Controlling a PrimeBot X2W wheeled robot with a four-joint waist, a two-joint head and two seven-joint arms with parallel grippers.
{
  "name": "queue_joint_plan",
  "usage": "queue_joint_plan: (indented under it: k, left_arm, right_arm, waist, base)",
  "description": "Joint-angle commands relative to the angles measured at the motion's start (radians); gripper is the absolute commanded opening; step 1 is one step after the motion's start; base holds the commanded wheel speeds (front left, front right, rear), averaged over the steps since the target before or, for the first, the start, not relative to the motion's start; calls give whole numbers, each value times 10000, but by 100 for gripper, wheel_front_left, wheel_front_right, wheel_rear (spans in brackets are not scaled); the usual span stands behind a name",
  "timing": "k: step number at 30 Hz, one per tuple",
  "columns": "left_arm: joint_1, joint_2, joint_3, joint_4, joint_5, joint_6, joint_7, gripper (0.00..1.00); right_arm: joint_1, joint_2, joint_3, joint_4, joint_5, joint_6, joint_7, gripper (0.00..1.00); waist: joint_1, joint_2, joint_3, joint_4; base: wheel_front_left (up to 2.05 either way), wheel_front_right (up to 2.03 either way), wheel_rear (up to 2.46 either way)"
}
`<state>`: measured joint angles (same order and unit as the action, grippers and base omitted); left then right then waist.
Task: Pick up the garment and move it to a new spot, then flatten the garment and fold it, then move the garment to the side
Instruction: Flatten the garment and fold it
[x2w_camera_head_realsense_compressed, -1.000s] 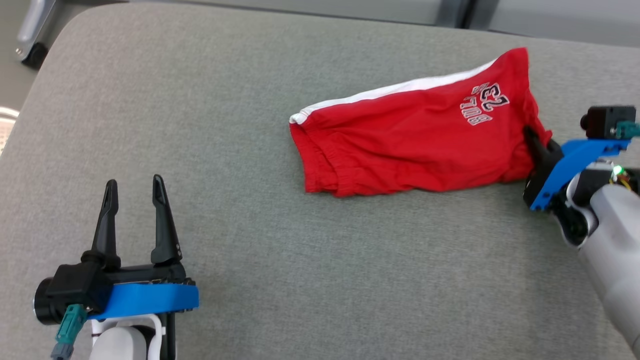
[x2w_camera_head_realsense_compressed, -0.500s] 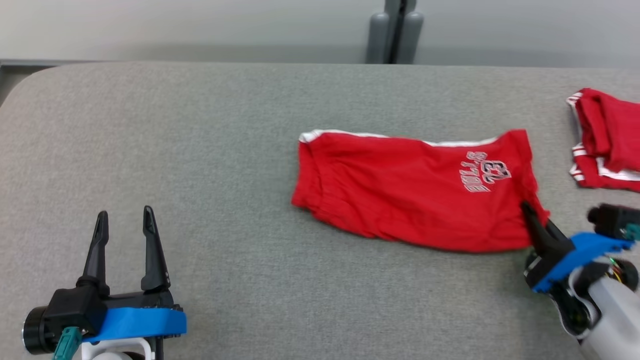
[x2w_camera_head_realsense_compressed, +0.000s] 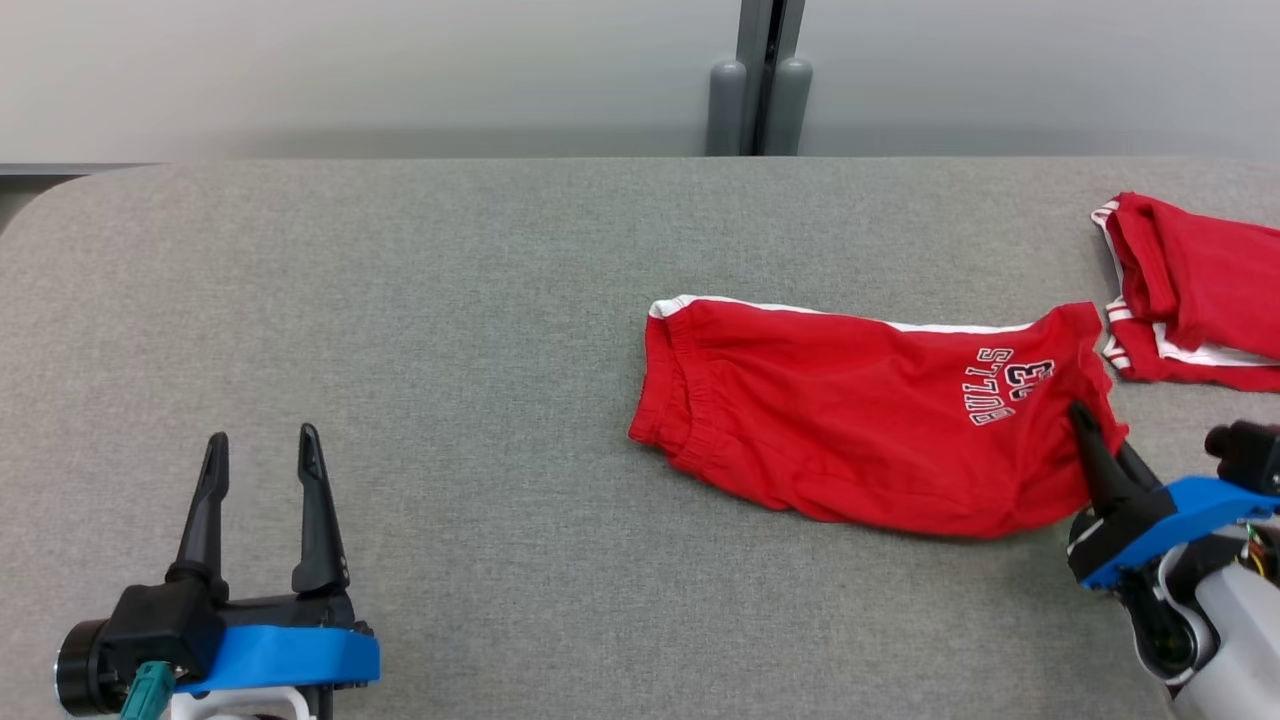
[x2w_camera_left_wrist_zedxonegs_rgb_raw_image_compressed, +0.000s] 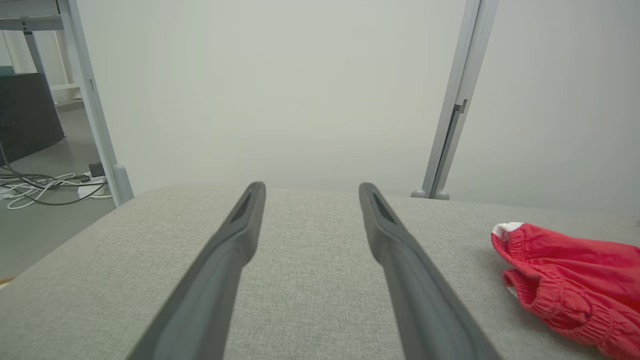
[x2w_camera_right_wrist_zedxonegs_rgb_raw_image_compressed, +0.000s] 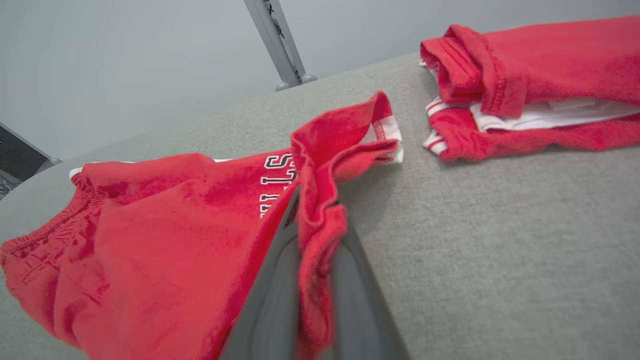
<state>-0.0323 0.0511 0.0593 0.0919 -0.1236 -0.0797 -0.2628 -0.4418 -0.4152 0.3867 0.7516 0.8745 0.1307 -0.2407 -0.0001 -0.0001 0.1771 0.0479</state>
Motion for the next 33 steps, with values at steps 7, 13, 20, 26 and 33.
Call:
queue_joint_plan:
  k: [7, 13, 20, 26, 33]
  left_arm:
    - [119, -7, 34, 65, -103, -33, -25, 100]
    - [141, -7, -176, 62, -207, 12, -25, 100]
    - [-77, -7, -463, 95, -342, 17, -25, 100]
    - [-230, -12, -627, 171, -504, 44, -25, 100]
    - [-383, -10, -878, 239, -582, 97, -25, 100]
  right_arm:
    - [-334, 359, -201, -1286, -693, 3, -2, 0]
    - [-540, 997, -119, -2394, -1494, 3, 734, 0]
    - [-598, 2036, -193, -2622, -2442, 3, 1404, 0]
    - [-804, 3011, -258, -1885, -2940, 1, 1463, 0]
    - [-1001, 3542, 237, -718, -3100, 3, 1072, 100]
  waist:
    - [1, 1, -219, 175]
    - [1, 1, -290, 466]
    - [1, 1, -153, 956]
    - [1, 1, 70, 1223]
    - [1, 1, 155, 1392]
  base:
    - [0, 0, 0]
    - [0, 0, 0]
    - [0, 0, 0]
    - [0, 0, 0]
    - [0, 0, 0]
